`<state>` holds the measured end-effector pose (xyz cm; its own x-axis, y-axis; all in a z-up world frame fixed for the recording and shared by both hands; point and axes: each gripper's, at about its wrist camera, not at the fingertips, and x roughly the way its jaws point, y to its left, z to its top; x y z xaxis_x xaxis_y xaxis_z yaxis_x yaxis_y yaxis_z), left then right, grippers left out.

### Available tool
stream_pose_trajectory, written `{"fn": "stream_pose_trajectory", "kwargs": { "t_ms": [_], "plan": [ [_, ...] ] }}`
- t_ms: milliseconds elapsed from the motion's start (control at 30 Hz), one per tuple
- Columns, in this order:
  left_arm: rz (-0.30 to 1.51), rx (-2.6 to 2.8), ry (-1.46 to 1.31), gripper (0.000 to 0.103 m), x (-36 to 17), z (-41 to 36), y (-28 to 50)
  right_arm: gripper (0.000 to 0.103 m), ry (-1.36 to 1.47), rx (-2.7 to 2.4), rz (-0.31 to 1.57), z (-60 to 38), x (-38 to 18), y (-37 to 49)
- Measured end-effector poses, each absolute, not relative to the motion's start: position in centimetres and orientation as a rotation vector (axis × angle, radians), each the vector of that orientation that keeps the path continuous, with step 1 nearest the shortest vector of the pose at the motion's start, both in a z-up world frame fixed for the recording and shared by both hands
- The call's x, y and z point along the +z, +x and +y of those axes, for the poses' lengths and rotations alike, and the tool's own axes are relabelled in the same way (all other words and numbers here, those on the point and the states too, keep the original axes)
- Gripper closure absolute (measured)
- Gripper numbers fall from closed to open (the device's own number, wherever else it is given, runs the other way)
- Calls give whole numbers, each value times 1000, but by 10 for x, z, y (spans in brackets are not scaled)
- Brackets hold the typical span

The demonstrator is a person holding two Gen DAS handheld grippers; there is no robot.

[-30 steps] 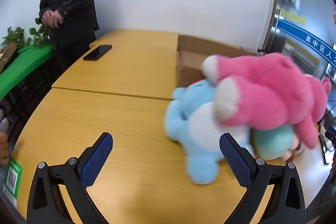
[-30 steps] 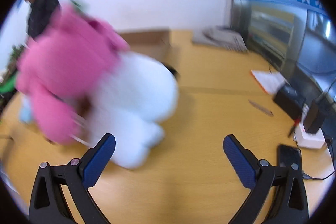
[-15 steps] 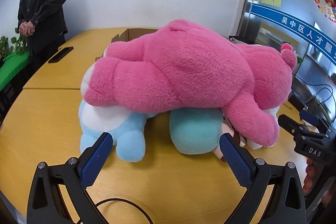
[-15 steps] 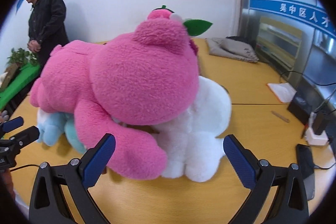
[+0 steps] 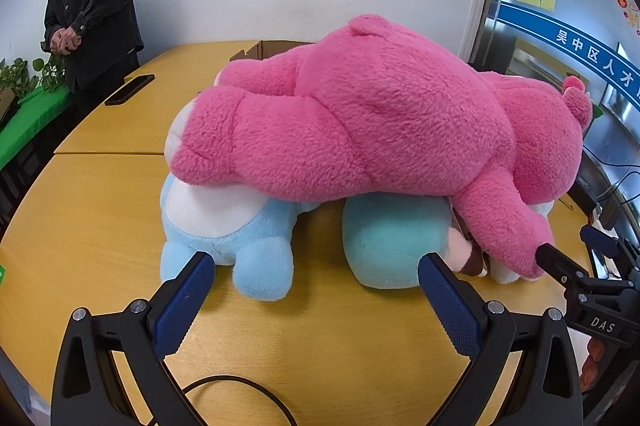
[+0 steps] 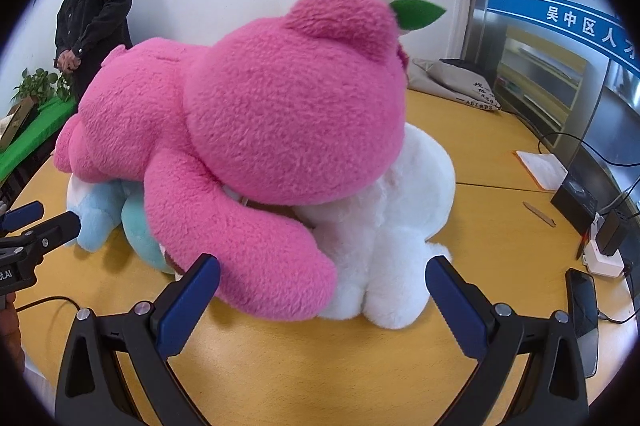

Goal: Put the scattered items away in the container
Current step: 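Move both grippers toward the large pink bear atop the toy pile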

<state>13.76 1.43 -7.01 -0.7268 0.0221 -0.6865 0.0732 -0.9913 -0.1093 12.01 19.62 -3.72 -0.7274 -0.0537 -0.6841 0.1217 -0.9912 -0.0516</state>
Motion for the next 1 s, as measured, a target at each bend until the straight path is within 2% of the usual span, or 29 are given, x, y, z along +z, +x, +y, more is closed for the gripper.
{"fn": "stream_pose_trajectory", "kwargs": {
  "t_ms": [333,1000],
  "plan": [
    [193,-2907,1155,0,-71,16,135,1,1143,-2822,240,185,-44,120],
    [180,-2892,1232,0,-77,18,131,1,1192,-2797,237,184,-44,119]
  ]
}}
